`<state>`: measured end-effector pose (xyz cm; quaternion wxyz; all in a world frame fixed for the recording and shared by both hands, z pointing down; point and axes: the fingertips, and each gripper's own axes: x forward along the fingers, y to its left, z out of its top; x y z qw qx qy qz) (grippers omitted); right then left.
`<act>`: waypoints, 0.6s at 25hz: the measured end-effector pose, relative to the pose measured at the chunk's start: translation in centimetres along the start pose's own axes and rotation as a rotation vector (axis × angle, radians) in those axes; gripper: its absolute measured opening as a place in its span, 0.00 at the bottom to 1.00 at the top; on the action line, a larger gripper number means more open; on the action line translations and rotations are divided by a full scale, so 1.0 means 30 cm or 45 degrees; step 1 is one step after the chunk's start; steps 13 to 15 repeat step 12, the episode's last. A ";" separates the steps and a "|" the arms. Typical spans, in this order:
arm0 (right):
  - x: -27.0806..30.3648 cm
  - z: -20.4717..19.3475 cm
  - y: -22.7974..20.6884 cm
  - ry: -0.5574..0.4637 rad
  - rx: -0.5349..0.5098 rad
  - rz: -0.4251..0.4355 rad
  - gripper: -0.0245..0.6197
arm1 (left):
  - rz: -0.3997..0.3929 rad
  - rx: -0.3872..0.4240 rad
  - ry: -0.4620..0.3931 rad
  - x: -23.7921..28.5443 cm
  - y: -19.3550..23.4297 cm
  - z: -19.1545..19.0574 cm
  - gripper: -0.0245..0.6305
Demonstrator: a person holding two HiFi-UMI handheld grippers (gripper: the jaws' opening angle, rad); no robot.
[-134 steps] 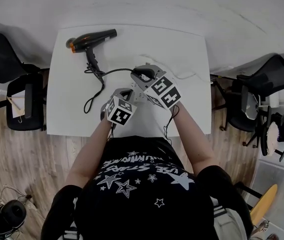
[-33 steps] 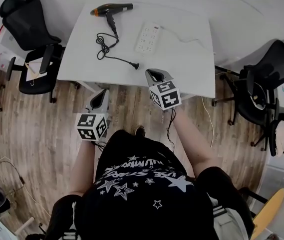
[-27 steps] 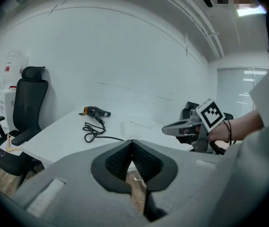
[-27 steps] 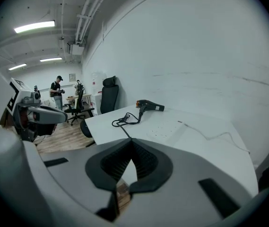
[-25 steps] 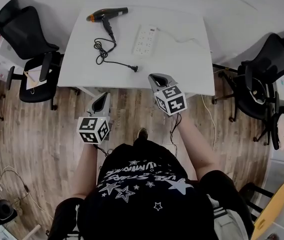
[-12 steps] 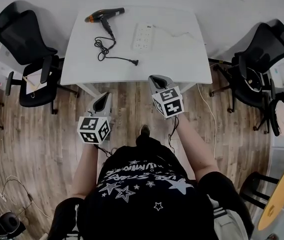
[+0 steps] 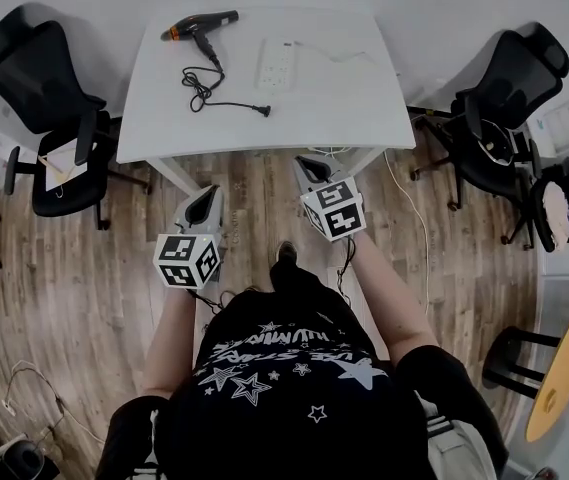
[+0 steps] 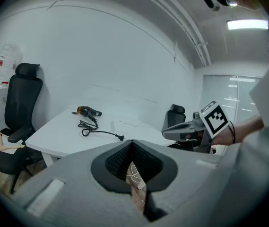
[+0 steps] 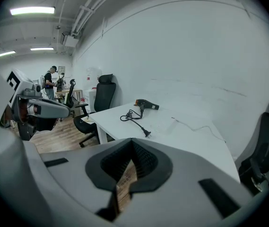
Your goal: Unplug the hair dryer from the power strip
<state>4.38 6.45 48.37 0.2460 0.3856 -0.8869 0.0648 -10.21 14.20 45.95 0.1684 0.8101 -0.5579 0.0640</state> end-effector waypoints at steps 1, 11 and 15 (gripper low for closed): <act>-0.003 -0.004 0.008 0.001 0.000 0.001 0.05 | 0.000 0.003 0.003 -0.004 -0.001 -0.003 0.05; 0.012 -0.003 0.026 0.003 -0.008 0.015 0.05 | 0.007 0.019 0.035 -0.012 0.019 -0.027 0.05; 0.016 -0.003 0.024 0.003 -0.008 0.017 0.05 | 0.009 0.016 0.039 -0.010 0.023 -0.030 0.05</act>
